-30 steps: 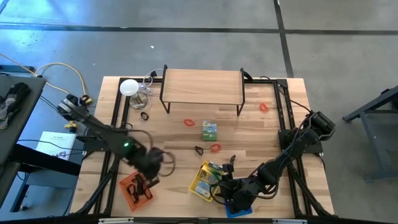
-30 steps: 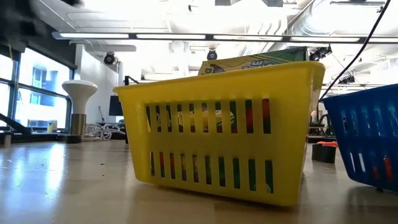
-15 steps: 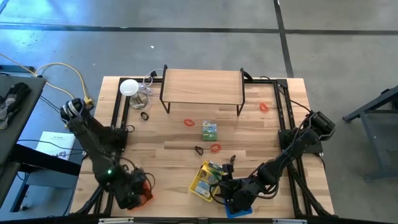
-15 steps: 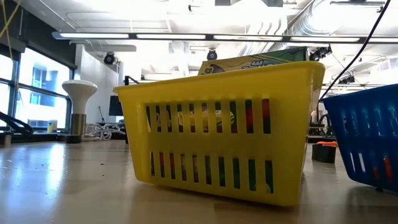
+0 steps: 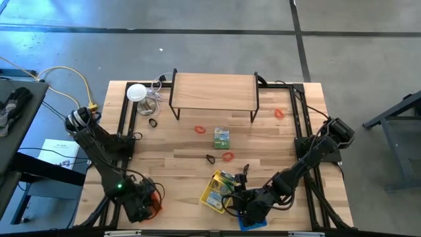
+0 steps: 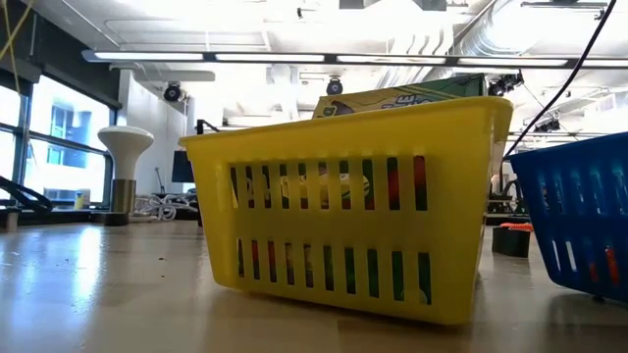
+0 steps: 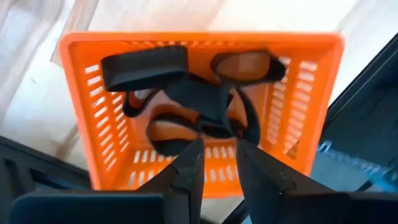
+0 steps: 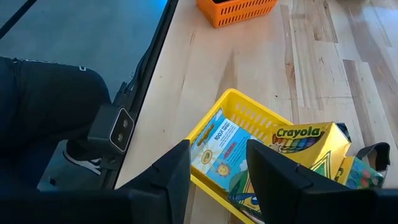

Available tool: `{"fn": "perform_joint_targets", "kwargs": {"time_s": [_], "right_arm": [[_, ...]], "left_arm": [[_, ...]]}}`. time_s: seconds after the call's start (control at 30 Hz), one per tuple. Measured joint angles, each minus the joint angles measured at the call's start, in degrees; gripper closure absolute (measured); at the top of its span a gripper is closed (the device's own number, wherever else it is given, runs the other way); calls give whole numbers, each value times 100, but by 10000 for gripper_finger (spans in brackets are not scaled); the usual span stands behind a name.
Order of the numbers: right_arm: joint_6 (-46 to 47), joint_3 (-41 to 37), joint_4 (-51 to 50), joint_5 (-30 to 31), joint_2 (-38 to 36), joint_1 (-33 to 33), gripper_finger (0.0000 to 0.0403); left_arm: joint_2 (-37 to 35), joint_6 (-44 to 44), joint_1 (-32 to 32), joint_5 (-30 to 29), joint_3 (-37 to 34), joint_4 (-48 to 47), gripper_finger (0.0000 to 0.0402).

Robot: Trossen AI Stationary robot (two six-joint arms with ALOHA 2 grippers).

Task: Pick & Place Office Desk Supplies
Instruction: Put the middle left orange spring keychain into the blue bin

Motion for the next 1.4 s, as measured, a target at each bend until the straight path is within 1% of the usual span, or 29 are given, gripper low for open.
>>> {"fn": "perform_joint_targets", "kwargs": {"time_s": [0.17, 0.3, 0.37, 0.43, 0.47, 0.57, 0.6, 0.63, 0.67, 0.7, 0.73, 0.87, 0.97, 1.1, 1.17, 1.27, 1.4], "right_arm": [[-2, 0, 41, -2, 0, 2, 259], [-182, 0, 279, -89, -2, 11, 259], [-302, 0, 357, -192, -2, 13, 259], [-319, 0, 414, -270, -3, 13, 259], [-321, 0, 420, -285, -4, 13, 259], [-317, 0, 420, -289, -4, 13, 259], [-317, 0, 424, -295, -4, 13, 259], [-310, 0, 424, -302, -4, 16, 259], [-308, 0, 422, -304, -4, 26, 259], [-306, 0, 424, -302, -4, 40, 259], [-310, 0, 424, -299, -4, 51, 259], [-327, 0, 424, -303, -4, 114, 259], [-434, 0, 424, -300, -4, 167, 259], [-460, 0, 427, -282, -4, 201, 259], [-461, 0, 426, -282, -4, 201, 259], [-474, 0, 424, -280, -4, 201, 259], [-546, 0, 393, -275, -4, 200, 259]], "left_arm": [[-153, 798, 312, 307, 0, 100, 311], [-439, 1389, 673, 319, 0, 91, 311], [-628, 1910, 933, 85, 0, 90, 311], [-821, 2804, 1229, -500, 0, 92, 311], [-908, 3396, 1376, -944, 0, 94, 311], [-1027, 5376, 1786, -2812, 4, 100, 311], [-1023, 5825, 1899, -3385, 4, 98, 311], [-1010, 6170, 2013, -3825, 0, 94, 311], [-978, 6485, 2159, -4162, -2, 93, 311], [-945, 6757, 2329, -4344, -2, 90, 311], [-902, 6951, 2501, -4393, -4, 95, 311], [-695, 7060, 3290, -3991, -13, 342, 310], [-478, 7549, 3913, -3334, -13, 476, 310], [-140, 8435, 4674, -2303, -13, 1200, 310], [18, 8883, 4955, -1905, -13, 1590, 310], [237, 9440, 5278, -1590, -13, 1981, 310], [518, 9873, 5657, -1272, -113, 2336, 310]]}}
